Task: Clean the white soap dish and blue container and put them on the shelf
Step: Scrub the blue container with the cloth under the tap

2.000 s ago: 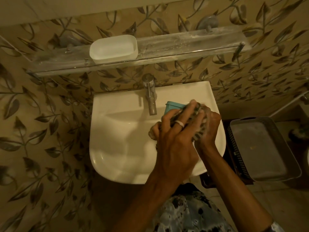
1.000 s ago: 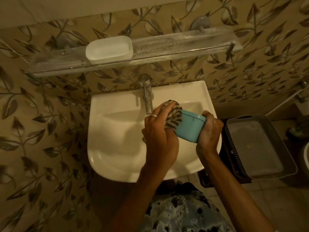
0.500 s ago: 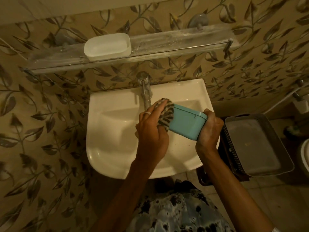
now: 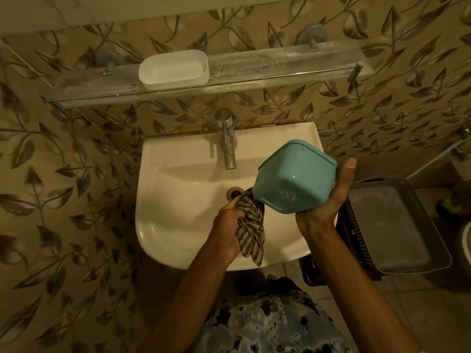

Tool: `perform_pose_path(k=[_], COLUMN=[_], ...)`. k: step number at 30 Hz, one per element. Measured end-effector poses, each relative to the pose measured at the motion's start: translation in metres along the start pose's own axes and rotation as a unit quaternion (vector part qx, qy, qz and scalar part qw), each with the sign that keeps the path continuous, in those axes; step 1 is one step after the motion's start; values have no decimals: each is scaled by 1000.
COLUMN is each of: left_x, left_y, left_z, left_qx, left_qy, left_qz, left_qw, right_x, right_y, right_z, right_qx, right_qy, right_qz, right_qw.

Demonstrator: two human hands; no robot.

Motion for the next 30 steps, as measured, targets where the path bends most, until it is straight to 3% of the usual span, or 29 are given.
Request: perform_pose_path(k=[5,9,12,15,17,19,21,27,30], left_x=[-1,-7,-7,-12,-22,-32,-39,-53,-58], left_y=[6,-9,-28,-50,-64,-73,-77,-90,-103], left_z=[0,0,13,21,16,5,-3,-7,-3], left_qx=[-44,-16,11,54,86,124,151,201,245], left_qy=[13,4,-25,-47,-44,-27,-14,-22,-70], left_qz=[18,-44,-108,-183,-235,-277,-309,-377,-449], left_qw=[999,999,994,981,967,952,939,904,856], right_x=[-1,5,11,12,10,9,8,12,12], right_y=[1,-6,2,0,-5,-13,-20,-11,-5], right_z=[-2,15,22,22,20,18,19,19,15], right_qx=[-11,-107,-256,-315,-300,-191,-128,-159,-206], right_qy=[27,6,8,40,33,2,-32,-75,-83], right_qz=[13,22,82,84,60,-5,-50,-30,4], right_qw=[999,994,963,944,952,982,990,984,975])
Point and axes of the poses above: each hand's wrist, its own x-axis towards the middle knuckle, its own z-axis out of the back of the hand, y = z × x, the point moved 7 cm from there along x, towards the middle knuckle, and after that the axes turned 3 degrees about -x, right-handed, at the moved point
